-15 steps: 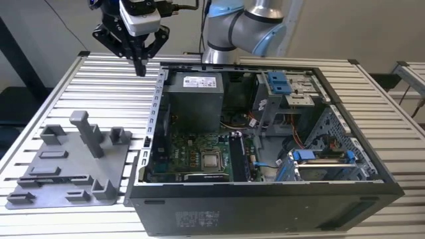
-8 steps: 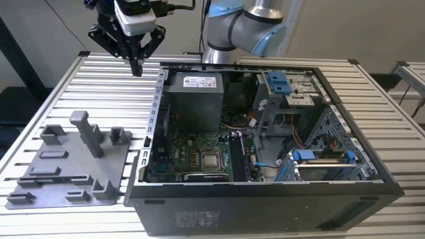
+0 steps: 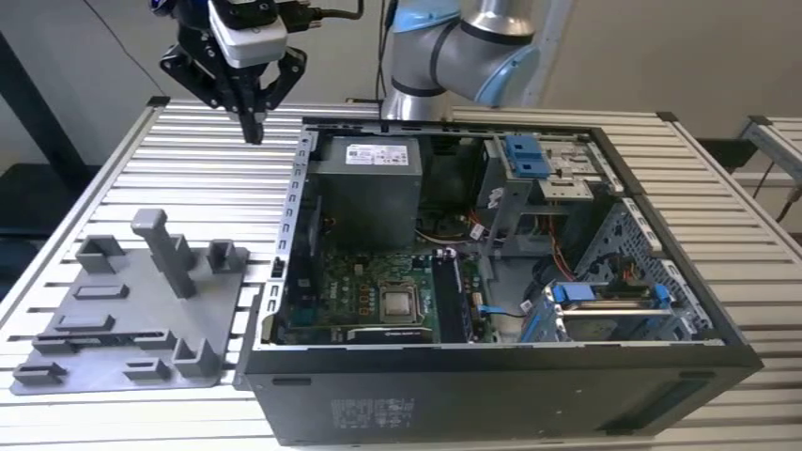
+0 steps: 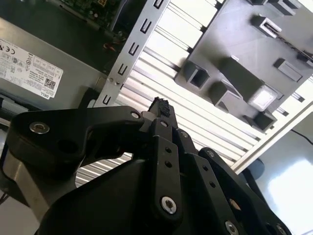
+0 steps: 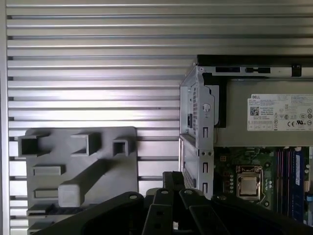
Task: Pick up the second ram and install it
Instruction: 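Reach for the second ram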
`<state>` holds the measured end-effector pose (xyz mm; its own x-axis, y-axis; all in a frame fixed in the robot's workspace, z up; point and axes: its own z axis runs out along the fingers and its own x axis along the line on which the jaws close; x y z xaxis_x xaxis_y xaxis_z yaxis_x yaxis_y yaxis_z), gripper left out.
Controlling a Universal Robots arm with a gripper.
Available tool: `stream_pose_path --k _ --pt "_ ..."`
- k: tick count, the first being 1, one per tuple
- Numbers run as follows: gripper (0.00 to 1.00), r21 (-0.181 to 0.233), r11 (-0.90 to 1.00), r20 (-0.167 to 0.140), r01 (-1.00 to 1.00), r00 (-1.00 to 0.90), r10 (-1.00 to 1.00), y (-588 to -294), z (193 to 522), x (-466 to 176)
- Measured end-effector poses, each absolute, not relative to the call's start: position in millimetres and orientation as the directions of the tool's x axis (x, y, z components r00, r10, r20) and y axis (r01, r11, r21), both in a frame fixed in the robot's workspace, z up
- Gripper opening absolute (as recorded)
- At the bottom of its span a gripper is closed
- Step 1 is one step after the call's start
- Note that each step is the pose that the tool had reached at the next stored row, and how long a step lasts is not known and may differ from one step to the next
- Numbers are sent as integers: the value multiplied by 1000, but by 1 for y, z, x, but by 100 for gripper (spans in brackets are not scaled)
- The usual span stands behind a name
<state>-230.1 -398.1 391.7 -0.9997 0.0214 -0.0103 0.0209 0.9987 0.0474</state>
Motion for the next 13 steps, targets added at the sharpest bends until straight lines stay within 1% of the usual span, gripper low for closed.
stream_pose_path --k 13 --pt "11 47 999 -7 16 -1000 17 -398 392 -239"
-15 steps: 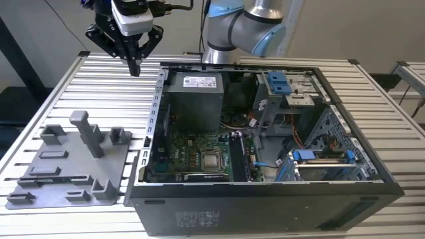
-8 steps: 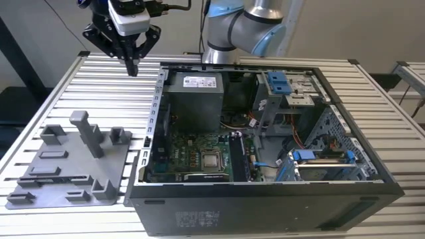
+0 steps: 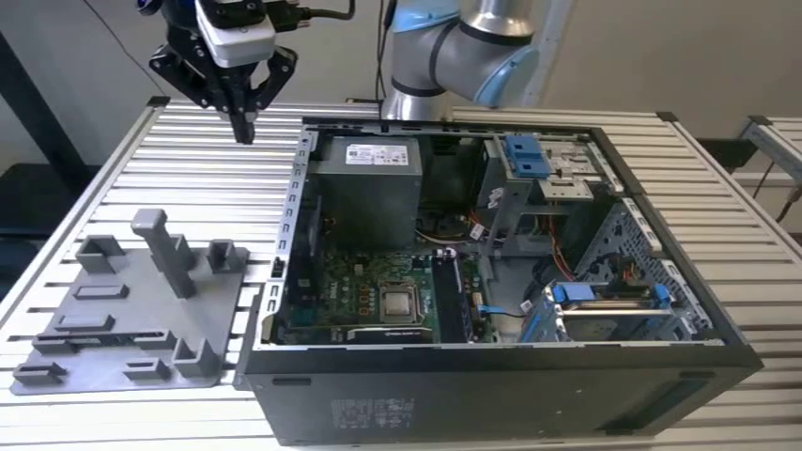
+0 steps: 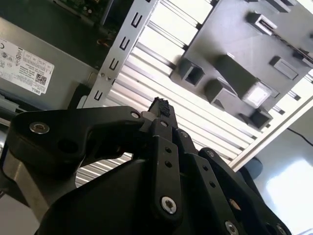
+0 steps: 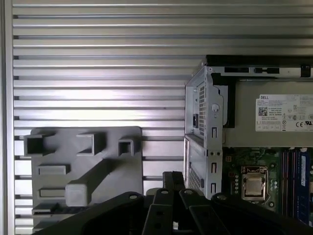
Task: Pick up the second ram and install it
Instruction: 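Reach for the second ram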
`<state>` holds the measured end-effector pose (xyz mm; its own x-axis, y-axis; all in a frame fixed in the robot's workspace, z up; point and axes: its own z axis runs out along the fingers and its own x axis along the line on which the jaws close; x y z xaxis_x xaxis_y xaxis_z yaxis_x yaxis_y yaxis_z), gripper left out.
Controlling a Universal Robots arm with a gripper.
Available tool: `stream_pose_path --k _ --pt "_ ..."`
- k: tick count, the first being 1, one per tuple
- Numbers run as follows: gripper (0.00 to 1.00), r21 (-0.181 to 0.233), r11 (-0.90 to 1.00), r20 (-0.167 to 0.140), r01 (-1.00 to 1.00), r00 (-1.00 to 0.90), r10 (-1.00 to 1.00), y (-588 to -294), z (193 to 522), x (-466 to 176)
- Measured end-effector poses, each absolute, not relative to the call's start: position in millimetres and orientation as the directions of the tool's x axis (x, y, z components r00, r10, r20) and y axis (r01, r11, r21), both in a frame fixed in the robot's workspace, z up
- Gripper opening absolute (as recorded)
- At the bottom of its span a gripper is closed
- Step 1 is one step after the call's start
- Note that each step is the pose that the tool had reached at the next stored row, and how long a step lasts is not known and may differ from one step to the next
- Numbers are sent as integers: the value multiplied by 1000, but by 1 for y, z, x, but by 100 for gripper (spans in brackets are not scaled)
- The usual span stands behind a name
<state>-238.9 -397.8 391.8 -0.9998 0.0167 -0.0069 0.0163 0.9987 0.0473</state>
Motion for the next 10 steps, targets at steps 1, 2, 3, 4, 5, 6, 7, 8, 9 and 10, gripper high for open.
stream_pose_path --k 1,2,3,4,5,6,7,8,9,10 --pt "11 47 999 -7 16 -1000 17 -398 392 -241" --pt "11 47 999 -7 16 -1000 16 -397 392 -242" --pt "11 47 999 -7 16 -1000 16 -397 392 -244" --pt "11 47 999 -7 16 -1000 16 -397 392 -246" --pt "11 47 999 -6 15 -1000 15 -397 392 -247" --pt "11 47 999 -6 14 -1000 15 -397 392 -248" --pt "11 47 999 -6 14 -1000 14 -396 392 -250" --pt "11 47 999 -6 13 -1000 14 -396 392 -251" --pt "11 47 999 -6 13 -1000 13 -396 392 -253" --pt "11 47 999 -6 12 -1000 13 -396 392 -255"
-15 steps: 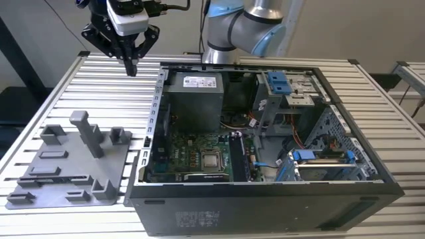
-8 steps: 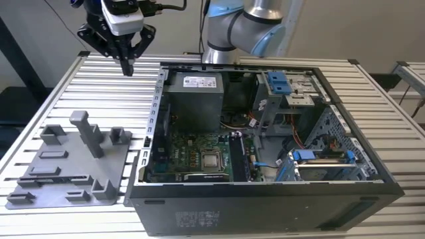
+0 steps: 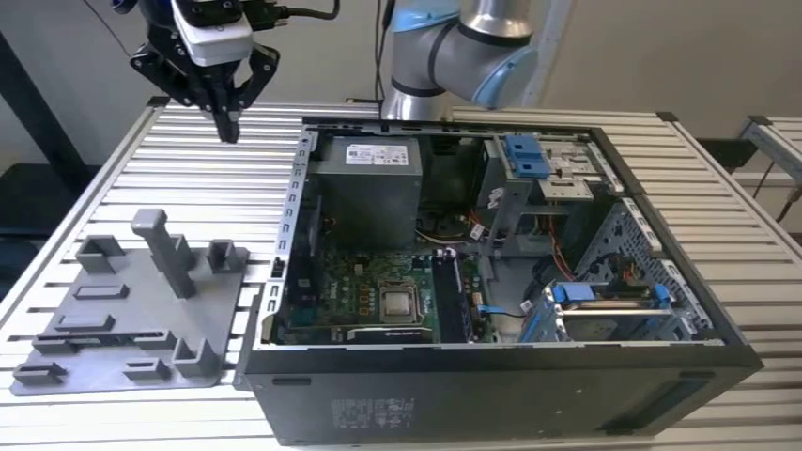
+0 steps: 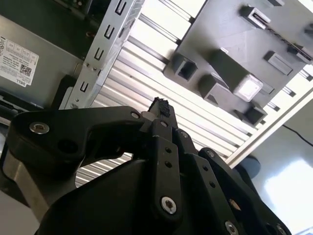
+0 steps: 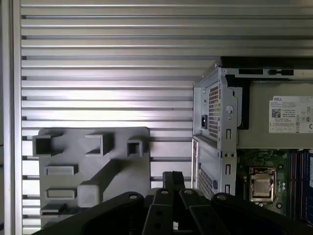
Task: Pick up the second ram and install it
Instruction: 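Reach for the second ram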
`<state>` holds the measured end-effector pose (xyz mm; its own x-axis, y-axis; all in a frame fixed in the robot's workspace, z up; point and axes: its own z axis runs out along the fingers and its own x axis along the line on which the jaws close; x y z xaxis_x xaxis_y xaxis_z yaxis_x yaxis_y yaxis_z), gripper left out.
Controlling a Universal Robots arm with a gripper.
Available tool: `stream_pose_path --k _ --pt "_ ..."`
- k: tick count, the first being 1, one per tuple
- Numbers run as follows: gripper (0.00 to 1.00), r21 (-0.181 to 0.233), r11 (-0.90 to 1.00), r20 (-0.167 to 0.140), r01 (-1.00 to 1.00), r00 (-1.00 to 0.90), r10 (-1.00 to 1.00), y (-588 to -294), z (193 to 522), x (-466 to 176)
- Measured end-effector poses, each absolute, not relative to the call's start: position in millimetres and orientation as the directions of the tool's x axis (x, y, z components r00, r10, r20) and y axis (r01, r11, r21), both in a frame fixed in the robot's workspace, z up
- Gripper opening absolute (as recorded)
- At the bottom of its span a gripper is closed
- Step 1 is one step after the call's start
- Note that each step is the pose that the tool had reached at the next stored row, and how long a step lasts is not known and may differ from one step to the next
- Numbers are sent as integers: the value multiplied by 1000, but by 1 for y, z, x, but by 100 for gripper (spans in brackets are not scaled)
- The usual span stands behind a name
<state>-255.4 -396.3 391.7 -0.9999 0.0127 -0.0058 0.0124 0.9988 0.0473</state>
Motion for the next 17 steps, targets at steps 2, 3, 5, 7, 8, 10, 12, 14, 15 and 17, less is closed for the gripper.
stream_pose_path --k 2,3,5,7,8,10,12,14,15,17 --pt "11 47 999 -6 11 -1000 12 -396 392 -260" --pt "11 47 999 -6 11 -1000 11 -396 392 -262" --pt "11 47 999 -6 9 -1000 10 -396 392 -267" --pt "11 47 999 -6 8 -1000 8 -396 392 -272" --pt "11 47 999 -6 7 -1000 8 -396 392 -274" --pt "11 48 999 -6 7 -1000 7 -396 392 -280" --pt "11 48 999 -6 6 -1000 6 -396 392 -285" --pt "11 48 999 -6 6 -1000 6 -396 392 -291" --pt "11 48 999 -6 6 -1000 6 -396 392 -294" --pt "11 48 999 -6 5 -1000 5 -396 392 -301"
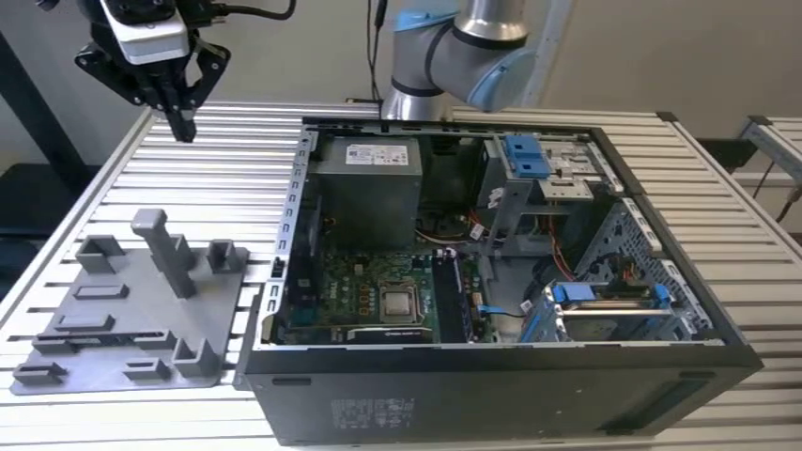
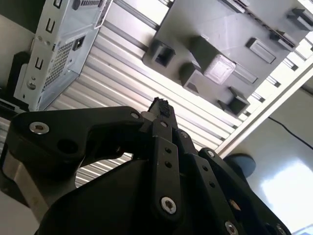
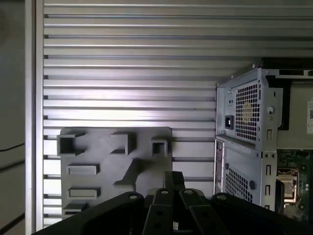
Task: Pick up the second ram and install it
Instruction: 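Reach for the second ram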
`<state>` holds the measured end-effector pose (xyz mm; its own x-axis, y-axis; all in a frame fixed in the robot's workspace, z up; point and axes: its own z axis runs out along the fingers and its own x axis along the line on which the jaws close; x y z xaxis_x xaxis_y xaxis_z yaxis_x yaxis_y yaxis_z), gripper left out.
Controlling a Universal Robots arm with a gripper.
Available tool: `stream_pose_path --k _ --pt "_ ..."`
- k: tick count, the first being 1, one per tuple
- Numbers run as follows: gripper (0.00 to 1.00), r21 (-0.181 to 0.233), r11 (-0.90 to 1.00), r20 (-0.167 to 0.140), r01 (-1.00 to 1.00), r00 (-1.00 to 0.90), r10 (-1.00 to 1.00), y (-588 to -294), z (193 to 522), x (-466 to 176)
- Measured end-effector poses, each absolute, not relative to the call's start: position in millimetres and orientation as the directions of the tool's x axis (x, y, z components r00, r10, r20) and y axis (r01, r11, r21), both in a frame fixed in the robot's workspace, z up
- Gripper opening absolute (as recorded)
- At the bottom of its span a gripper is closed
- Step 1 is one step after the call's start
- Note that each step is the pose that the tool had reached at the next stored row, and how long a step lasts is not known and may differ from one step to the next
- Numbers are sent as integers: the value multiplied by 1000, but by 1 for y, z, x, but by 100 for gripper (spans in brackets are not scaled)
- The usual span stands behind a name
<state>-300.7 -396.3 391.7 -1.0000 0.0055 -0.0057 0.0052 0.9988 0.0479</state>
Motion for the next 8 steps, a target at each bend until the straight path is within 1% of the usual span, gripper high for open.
stream_pose_path --k 8 --pt "11 48 999 -6 4 -1000 4 -396 391 -327"
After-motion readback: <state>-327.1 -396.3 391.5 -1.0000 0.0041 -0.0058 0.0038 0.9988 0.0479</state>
